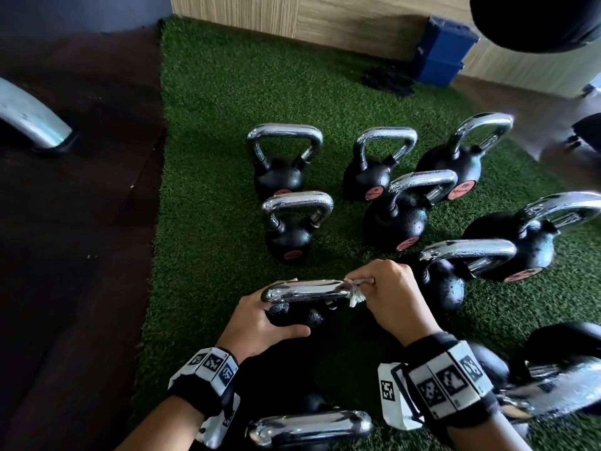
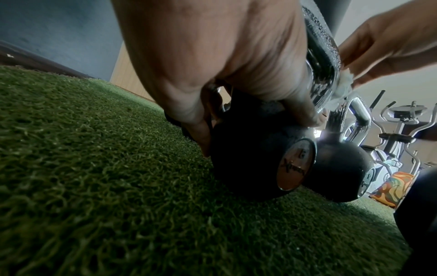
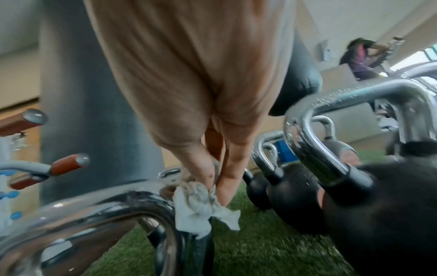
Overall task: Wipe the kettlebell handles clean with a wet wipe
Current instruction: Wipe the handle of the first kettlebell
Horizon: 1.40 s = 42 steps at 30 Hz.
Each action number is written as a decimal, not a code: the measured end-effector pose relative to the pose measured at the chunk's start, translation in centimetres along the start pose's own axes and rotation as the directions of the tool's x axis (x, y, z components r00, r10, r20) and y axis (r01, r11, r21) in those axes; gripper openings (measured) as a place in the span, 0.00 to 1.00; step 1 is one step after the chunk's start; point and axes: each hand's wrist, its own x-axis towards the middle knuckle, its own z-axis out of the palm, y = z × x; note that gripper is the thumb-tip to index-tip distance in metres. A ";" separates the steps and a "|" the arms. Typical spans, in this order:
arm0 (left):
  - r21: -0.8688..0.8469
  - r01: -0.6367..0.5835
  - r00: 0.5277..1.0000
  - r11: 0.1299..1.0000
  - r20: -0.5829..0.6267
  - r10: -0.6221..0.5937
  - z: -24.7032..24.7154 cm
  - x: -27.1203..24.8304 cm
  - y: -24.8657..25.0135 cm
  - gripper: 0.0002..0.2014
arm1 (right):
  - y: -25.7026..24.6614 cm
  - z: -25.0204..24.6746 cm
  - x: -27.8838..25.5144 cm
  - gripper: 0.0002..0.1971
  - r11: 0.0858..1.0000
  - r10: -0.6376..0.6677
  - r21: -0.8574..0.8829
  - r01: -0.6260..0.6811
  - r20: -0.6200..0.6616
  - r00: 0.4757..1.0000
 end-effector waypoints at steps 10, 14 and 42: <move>-0.004 0.046 0.999 0.999 0.017 -0.046 -0.2 -0.2 0.3 0.35 | 2.8 2.4 1.1 0.15 0.976 0.196 0.071 -0.207 0.141 0.970; 0.046 0.143 0.988 0.989 0.057 -0.146 -0.5 -0.1 0.8 0.34 | 3.4 4.0 1.0 0.15 0.952 0.244 0.138 -0.273 0.194 0.950; -0.325 0.009 0.999 0.946 0.036 0.003 -7.9 -0.7 11.7 0.14 | -2.2 -0.5 0.4 0.21 0.928 -0.105 0.354 0.119 -0.061 0.993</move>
